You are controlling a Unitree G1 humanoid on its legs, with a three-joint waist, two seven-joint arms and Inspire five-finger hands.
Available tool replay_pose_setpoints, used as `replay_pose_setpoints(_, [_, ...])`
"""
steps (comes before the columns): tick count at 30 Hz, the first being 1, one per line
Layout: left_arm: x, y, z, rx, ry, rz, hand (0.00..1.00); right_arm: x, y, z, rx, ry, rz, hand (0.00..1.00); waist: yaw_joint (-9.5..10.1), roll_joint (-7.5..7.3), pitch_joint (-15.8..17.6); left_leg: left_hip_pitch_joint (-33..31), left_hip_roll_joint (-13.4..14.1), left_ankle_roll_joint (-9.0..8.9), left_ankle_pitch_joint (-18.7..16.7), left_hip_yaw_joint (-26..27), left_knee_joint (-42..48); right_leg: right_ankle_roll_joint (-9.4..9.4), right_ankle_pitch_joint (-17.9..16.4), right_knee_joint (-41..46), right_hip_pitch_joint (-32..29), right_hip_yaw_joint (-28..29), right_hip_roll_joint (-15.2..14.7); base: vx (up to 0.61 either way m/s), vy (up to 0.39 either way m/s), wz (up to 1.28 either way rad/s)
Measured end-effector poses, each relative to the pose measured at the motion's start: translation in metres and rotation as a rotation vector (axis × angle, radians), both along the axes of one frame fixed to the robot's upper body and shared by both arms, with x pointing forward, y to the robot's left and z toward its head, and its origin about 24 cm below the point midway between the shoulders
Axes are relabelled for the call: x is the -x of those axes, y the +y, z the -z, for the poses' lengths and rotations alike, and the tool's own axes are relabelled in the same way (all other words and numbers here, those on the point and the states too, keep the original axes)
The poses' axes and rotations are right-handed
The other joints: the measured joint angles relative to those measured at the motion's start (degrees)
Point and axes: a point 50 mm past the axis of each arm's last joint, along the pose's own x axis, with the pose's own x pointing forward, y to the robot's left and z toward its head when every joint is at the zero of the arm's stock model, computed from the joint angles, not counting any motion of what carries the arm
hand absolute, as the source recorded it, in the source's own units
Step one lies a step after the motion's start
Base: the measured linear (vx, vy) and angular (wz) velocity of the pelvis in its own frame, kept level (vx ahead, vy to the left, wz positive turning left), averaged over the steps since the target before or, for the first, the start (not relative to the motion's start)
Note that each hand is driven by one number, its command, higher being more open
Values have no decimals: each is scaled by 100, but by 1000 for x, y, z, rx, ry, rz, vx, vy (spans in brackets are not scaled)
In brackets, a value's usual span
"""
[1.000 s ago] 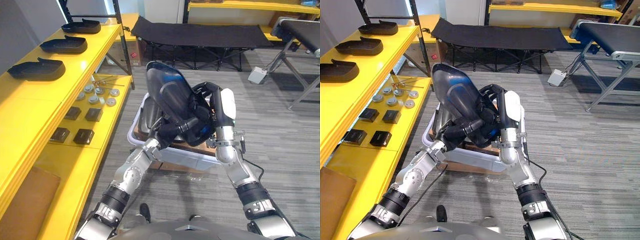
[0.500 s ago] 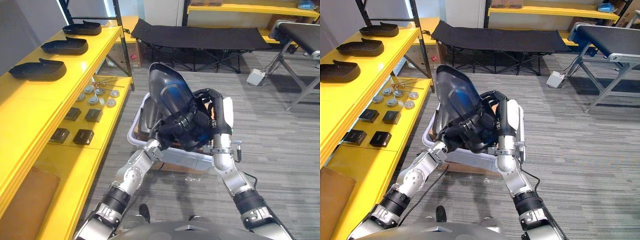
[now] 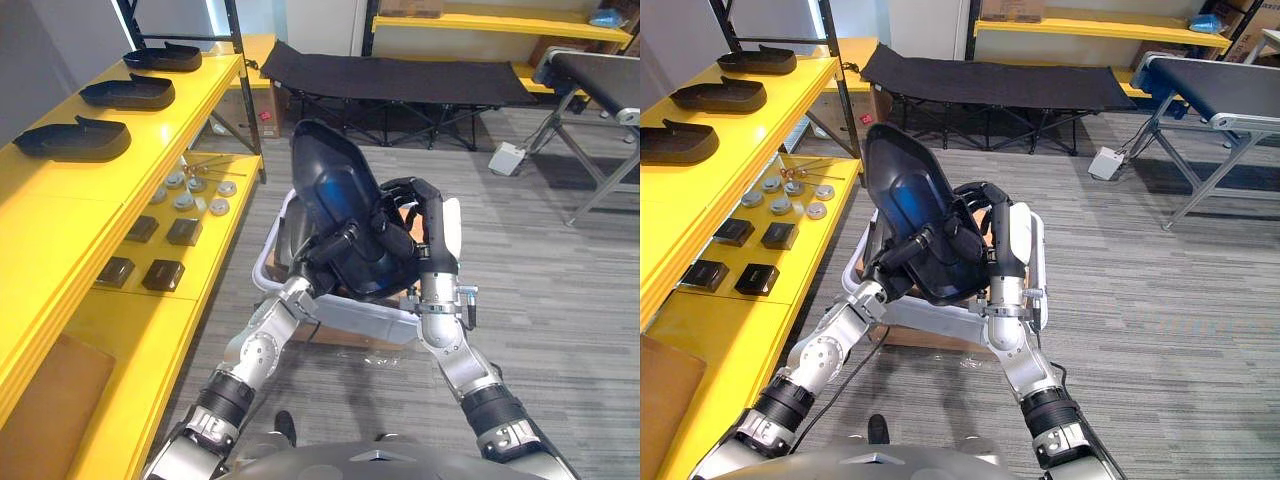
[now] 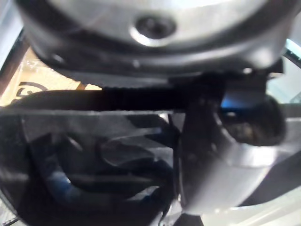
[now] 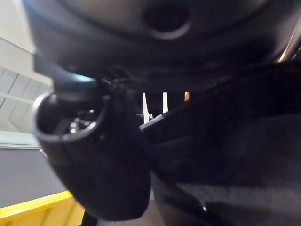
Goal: Walk over and take three plastic housings, then place them on the shelf
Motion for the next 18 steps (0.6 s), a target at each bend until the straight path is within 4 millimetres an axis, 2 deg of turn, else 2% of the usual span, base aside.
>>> replay_pose_setpoints(4, [2,2,1,-25,-13,-27,0,3,-1,3,-28,19,-1,100,6,-3,-2,0,0,-1,0,4,1,0,0,-1,-3,4,0,0,0,0])
replay_pose_setpoints(6, [1,2,-8,-72,-77,-72,0,9,1,2,-75,37,-20,100,11,-3,-2,-1,-2,-1,-1,23,9,-4,-3,9,-21,15,3,0,0,-4])
replay_pose_setpoints(9, [7,11,-34,-96,-224,-202,0,23,2,-3,-165,49,-71,100,-2,-4,-2,-1,-1,-18,-12,80,15,-6,-3,29,-64,48,0,0,0,-9])
replay_pose_setpoints(11, [6,21,-49,-135,-321,-308,0,28,-5,-8,-230,48,-80,100,-1,-3,-2,-1,0,-22,-16,104,15,-14,-9,56,-91,76,1,0,0,-6])
replay_pose_setpoints(13, [7,46,-65,-222,-435,-489,0,31,-23,-16,-312,35,-68,100,-52,-3,-2,0,1,-48,-36,131,0,-33,-27,101,-130,109,3,-1,12,-7])
replay_pose_setpoints(15, [12,62,-73,-294,-498,-605,0,35,-37,-19,-381,36,-71,100,-97,-3,-2,-1,16,-76,-66,168,-1,-81,-62,106,-162,148,5,1,19,-12])
replay_pose_setpoints(16, [18,78,-79,-343,-543,-708,0,40,-49,-18,-450,52,-83,100,-128,-4,-2,-2,29,-80,-74,217,-2,-84,-68,105,-194,177,6,3,22,-16])
replay_pose_setpoints(18, [23,89,-84,-389,-582,-788,0,46,-58,-13,-519,84,-93,100,-151,-4,-3,-1,34,-87,-82,252,-3,-85,-70,103,-209,202,6,7,16,-12])
